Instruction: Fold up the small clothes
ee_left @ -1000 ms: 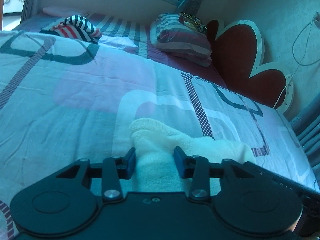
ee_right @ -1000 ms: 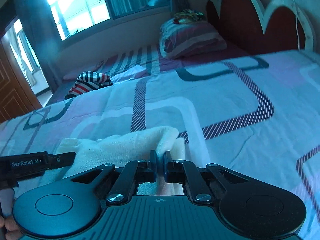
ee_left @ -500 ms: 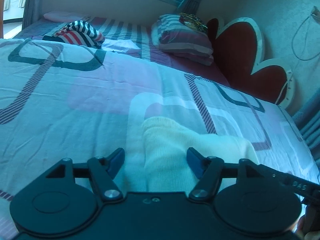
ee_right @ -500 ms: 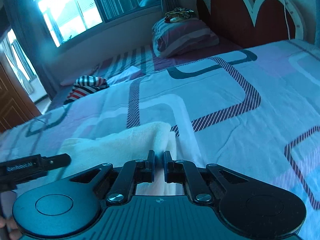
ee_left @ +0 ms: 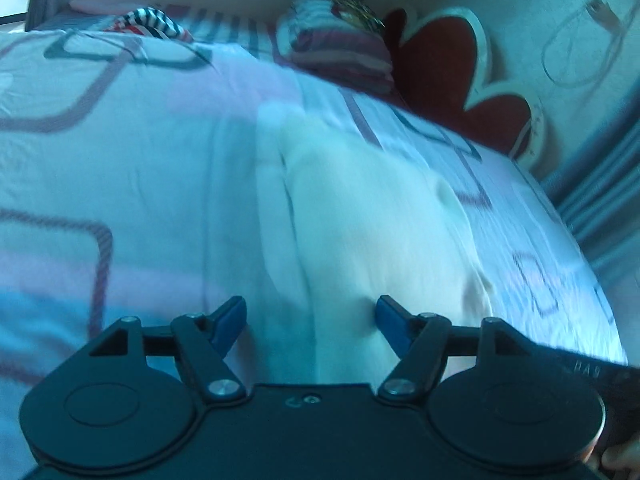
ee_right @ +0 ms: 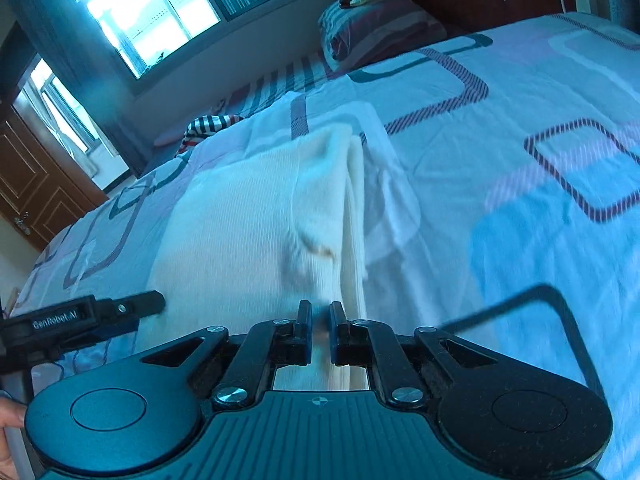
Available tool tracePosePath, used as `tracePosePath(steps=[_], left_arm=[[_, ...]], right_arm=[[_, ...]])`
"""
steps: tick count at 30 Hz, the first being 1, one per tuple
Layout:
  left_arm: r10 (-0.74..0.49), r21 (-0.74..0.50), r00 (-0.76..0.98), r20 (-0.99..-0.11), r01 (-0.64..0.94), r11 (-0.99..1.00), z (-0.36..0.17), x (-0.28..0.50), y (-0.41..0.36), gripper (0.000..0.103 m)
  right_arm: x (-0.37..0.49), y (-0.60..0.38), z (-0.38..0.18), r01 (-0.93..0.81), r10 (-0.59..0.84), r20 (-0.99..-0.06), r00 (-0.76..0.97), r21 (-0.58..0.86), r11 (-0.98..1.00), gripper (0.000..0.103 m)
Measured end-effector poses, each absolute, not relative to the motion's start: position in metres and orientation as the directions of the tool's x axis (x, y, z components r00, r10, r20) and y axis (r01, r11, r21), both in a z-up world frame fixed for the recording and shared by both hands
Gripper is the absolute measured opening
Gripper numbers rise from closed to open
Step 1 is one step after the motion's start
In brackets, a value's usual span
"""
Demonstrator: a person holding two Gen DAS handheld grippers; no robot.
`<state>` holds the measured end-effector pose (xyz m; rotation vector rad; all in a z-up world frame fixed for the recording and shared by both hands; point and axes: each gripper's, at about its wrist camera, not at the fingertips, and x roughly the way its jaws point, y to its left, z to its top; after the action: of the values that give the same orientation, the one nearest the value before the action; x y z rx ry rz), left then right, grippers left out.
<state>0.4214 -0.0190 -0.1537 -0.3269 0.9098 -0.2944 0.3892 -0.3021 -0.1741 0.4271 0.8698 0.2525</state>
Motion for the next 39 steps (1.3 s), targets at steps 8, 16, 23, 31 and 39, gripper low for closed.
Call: tracePosePath(steps=[8,16,23,31,39], left_arm=[[-0.384,-0.385,0.575,-0.723,0.126,0.914,-0.161,0.412,-0.028,0.070],[-0.367,-0.359,0.580,-0.727,0.135,0.923,-0.162,0.407,-0.034,0.071],[-0.355,-0.339,0.584,-0.730,0.141,0.930,-0.161,0.406,-0.037,0.071],[-0.392,-0.363,0.559,-0.731,0.167,0.917,-0.158,0.400,-0.051,0.071],[-0.384,-0.332,0.545,-0.746,0.195,0.923,-0.159,0.399,-0.051,0.067]], right_arm=[[0.364,-0.299,-0.177,-0.042,0.375,-0.693,0.615,0.446,0.894,0.042],[0.360,-0.295,-0.184,-0.029,0.393,-0.705,0.590,0.468,0.883,0.041],[0.362,-0.289,-0.180,-0.032,0.369,-0.725,0.582,0.432,0.901,0.008],[0.346,-0.298,-0.163,-0.031,0.267,-0.706,0.656,0.328,0.944,0.005],[0.351,-0.303,-0.168,-0.050,0.332,-0.716,0.615,0.385,0.922,0.009]])
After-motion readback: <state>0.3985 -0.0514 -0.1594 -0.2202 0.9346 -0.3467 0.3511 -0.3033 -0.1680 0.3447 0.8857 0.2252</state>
